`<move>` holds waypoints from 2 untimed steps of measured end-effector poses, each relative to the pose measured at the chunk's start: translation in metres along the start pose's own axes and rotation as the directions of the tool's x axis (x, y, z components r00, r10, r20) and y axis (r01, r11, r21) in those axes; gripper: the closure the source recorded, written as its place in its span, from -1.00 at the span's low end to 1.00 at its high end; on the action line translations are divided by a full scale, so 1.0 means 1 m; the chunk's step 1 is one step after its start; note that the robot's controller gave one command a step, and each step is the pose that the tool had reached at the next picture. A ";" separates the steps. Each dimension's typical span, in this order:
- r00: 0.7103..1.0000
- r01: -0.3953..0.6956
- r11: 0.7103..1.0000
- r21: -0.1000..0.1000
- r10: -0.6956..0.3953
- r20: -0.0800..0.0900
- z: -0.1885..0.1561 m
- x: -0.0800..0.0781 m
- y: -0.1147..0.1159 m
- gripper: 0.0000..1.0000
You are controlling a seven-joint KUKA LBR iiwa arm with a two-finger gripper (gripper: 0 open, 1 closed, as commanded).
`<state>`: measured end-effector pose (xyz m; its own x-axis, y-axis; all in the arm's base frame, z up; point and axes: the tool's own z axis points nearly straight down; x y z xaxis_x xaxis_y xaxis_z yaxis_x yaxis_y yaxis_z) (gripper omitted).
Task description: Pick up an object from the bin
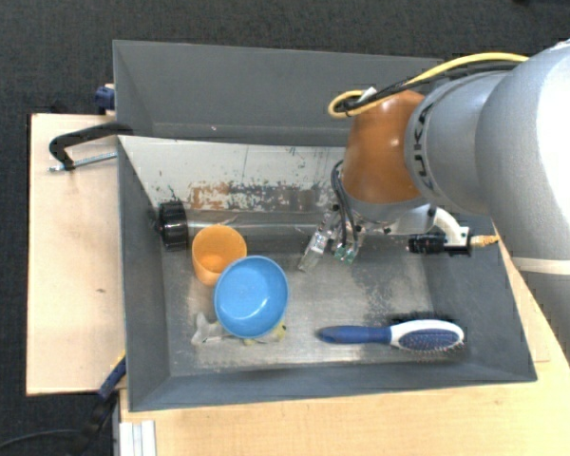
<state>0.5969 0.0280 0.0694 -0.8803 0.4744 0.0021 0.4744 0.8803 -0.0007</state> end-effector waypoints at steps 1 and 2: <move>1.000 -0.006 1.000 0.000 0.006 0.001 -0.002 0.005 -0.006 1.00; 1.000 -0.005 1.000 -0.001 0.005 0.002 -0.002 0.005 -0.006 -1.00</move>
Offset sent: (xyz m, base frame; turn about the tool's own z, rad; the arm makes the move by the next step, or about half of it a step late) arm -0.0078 -0.0036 0.0006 0.0064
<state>0.5899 0.0252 0.0710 -0.8780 0.4787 0.0002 0.4787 0.8780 0.0002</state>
